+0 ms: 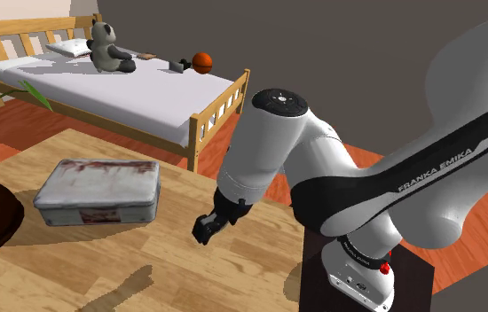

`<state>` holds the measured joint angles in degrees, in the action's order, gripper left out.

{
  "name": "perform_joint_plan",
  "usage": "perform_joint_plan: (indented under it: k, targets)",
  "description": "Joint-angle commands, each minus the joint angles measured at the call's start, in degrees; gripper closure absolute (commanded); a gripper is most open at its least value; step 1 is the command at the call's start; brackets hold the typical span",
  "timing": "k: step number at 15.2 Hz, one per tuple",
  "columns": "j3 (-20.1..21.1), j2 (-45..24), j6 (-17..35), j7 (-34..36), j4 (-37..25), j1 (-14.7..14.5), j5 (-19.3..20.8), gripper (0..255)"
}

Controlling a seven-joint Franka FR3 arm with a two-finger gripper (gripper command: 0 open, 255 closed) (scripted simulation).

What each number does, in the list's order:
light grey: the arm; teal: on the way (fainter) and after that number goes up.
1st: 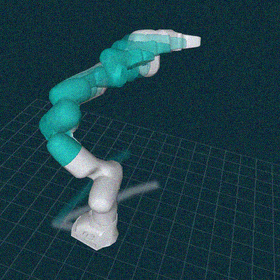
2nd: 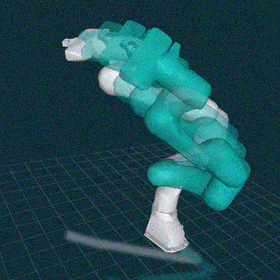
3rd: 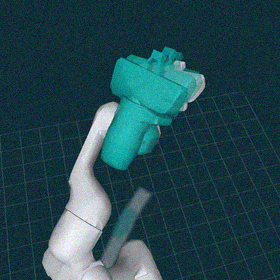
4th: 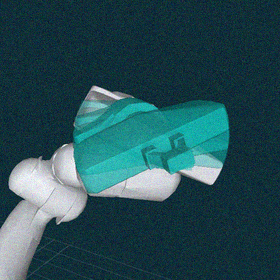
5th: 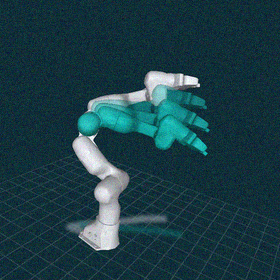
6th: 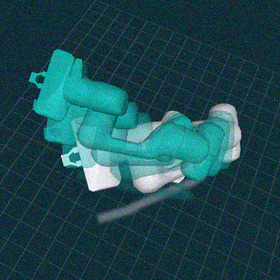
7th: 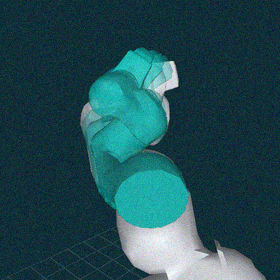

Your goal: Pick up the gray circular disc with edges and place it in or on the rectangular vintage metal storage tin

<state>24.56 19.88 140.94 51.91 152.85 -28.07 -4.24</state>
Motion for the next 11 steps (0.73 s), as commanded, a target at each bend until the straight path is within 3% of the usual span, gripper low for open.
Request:
perform_joint_plan:
  k: [1,8,11]
  targets:
    - [-0.5,1.1,-1.9,-0.6,-0.8,-0.2,-0.3,255]
    - [-1.8,4.8,-8.2,-1.8,-3.5,-0.8,-1.2,255]
    - [-2.0,-1.8,-7.4,-2.2,-9.2,2.0,1.7,255]
